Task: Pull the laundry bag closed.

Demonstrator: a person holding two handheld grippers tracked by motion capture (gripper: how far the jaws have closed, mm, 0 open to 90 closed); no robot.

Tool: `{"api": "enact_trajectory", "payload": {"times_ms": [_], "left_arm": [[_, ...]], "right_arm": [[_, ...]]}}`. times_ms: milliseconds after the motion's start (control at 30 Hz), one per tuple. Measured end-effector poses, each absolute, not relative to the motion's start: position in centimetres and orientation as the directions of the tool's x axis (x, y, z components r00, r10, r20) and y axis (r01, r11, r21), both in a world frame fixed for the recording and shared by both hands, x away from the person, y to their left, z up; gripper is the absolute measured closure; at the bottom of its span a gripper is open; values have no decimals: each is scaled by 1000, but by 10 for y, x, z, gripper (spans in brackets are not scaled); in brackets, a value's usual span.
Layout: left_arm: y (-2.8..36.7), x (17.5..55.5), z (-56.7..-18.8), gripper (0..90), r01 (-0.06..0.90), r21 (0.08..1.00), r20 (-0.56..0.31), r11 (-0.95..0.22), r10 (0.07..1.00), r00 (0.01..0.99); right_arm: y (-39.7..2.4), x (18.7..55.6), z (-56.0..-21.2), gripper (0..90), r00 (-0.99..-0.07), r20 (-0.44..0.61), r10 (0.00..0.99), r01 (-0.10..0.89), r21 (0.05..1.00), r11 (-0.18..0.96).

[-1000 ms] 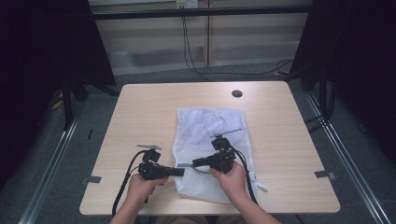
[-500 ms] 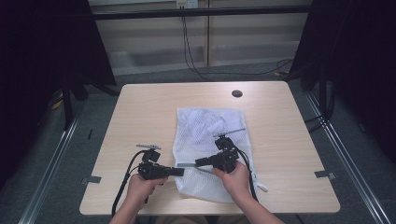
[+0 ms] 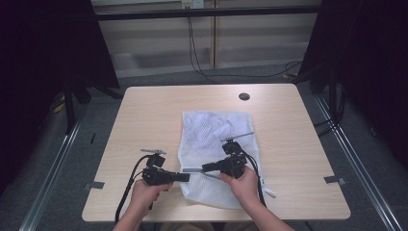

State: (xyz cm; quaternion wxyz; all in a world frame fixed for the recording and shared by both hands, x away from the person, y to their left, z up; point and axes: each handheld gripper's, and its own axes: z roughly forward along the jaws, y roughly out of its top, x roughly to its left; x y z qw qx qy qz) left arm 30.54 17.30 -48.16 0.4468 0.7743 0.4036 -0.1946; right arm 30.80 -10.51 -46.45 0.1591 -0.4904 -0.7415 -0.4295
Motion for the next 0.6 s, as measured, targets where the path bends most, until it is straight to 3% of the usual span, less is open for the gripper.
{"api": "enact_trajectory", "payload": {"times_ms": [600], "left_arm": [[173, 305, -482, 883, 801, 531, -665, -275, 450, 596]], "right_arm": [[-105, 307, -464, 869, -472, 651, 595, 862, 482, 156]]}}
